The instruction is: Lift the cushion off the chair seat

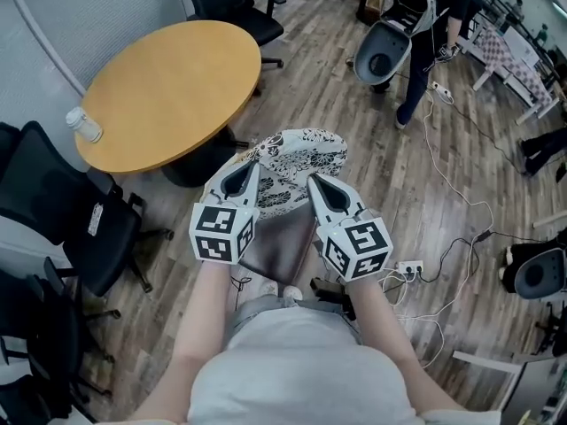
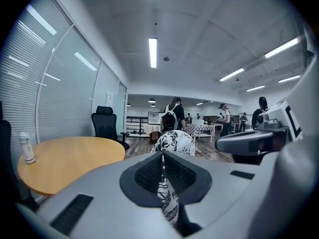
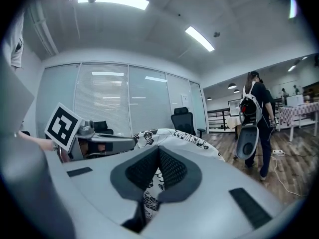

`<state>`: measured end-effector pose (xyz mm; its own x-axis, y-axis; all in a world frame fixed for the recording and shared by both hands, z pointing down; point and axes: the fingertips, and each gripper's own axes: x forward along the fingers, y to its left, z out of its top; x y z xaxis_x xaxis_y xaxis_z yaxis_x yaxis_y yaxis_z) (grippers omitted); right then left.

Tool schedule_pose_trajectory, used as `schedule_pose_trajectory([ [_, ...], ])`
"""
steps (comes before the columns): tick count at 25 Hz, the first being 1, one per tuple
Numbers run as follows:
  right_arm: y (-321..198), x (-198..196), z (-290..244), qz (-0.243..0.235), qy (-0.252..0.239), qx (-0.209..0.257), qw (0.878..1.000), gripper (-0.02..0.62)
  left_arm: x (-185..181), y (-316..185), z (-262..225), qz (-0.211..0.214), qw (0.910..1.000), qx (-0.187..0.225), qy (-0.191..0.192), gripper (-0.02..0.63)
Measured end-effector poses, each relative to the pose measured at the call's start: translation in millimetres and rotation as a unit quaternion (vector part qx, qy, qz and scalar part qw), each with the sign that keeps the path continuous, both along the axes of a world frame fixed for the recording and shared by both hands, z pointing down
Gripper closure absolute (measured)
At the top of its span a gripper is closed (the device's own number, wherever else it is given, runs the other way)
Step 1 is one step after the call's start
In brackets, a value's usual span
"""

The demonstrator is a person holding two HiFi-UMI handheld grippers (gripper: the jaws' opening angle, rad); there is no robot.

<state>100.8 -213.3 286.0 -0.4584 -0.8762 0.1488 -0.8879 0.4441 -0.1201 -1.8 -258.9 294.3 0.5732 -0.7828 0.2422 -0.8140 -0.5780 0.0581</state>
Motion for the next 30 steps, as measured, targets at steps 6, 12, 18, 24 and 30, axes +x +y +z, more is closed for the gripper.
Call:
schedule_pose_trajectory([
  [6,-2,0,-26,0.007,-0.003,0.033,0.999,0.571,4,0,-32,-0.01,0.9994,0.032,0.008,0.595],
  [12,1,-6,-57,0.017,0.003,0.086,0.996,0.571,-6,1,-60,-0.024,0.9976,0.06,0.024,0.595],
  [18,2,-20,-73,0.005,0.009,0.111,0.994,0.571,-9,2,-77,-0.026,0.9959,0.083,0.024,0.595],
  [24,5,-27,-77,0.005,0.011,0.117,0.993,0.571,-12,4,-82,-0.027,0.9951,0.091,0.027,0.595],
  [30,7,-37,-82,0.011,0.013,0.123,0.992,0.571,-23,7,-85,-0.027,0.9944,0.097,0.029,0.595],
])
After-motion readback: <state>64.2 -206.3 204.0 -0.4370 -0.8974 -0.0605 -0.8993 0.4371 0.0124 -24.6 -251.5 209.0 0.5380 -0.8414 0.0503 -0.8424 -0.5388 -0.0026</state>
